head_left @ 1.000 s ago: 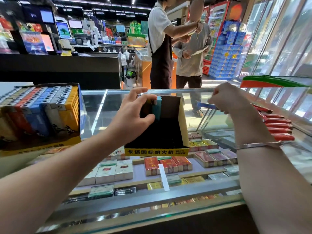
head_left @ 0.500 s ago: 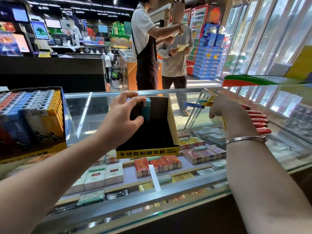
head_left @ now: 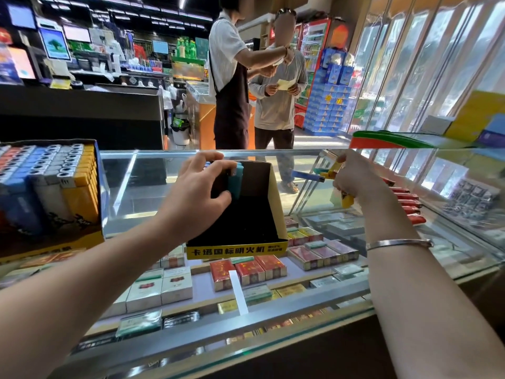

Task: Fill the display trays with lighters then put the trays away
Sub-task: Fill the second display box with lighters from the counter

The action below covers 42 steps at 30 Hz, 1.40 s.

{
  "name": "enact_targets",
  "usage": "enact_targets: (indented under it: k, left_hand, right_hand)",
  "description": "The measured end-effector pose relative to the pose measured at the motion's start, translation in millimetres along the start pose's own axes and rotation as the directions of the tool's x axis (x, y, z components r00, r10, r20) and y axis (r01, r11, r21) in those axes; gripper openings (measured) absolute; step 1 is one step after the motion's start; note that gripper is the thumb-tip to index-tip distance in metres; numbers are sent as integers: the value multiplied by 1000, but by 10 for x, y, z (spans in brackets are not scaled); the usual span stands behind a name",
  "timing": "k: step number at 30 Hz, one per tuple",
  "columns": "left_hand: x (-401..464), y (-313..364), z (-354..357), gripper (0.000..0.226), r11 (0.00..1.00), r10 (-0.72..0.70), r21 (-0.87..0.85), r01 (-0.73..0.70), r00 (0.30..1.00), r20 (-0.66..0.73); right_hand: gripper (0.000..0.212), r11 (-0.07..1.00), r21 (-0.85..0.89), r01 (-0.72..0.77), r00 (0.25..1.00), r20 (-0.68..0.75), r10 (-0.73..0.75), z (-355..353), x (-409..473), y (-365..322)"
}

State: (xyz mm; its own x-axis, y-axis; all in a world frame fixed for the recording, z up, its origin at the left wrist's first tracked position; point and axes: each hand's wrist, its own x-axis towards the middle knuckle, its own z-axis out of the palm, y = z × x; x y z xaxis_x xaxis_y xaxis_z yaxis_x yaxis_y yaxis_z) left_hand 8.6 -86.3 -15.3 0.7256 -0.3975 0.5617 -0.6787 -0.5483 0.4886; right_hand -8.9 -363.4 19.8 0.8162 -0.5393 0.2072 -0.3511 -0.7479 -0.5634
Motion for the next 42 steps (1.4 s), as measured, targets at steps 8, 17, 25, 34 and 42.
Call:
enact_targets:
  k: [8, 17, 25, 34, 42]
  left_hand:
    - [7, 107, 130, 52, 965, -72, -251, 68, 997, -6]
    - [55, 343, 375, 80, 856, -170, -492, 160, 985, 25]
    - [-28, 276, 335, 99, 659, -318, -619, 426, 904, 285]
    - [-56, 295, 312, 96, 689, -325, -576, 439, 898, 297]
    - [-39, 258, 312, 97, 682, -311, -590, 432, 902, 300]
  right_hand:
    - [24, 989, -125, -76, 989, -136, 58, -254, -135, 427]
    - [25, 917, -399, -28, 997, 61, 56, -80, -276, 447]
    - [57, 924, -382, -11, 984, 162, 79, 98, -434, 401]
    - [48, 892, -442, 98, 980, 200, -9, 100, -661, 381]
    - [32, 920, -348, 181, 980, -20, -200, 28, -781, 414]
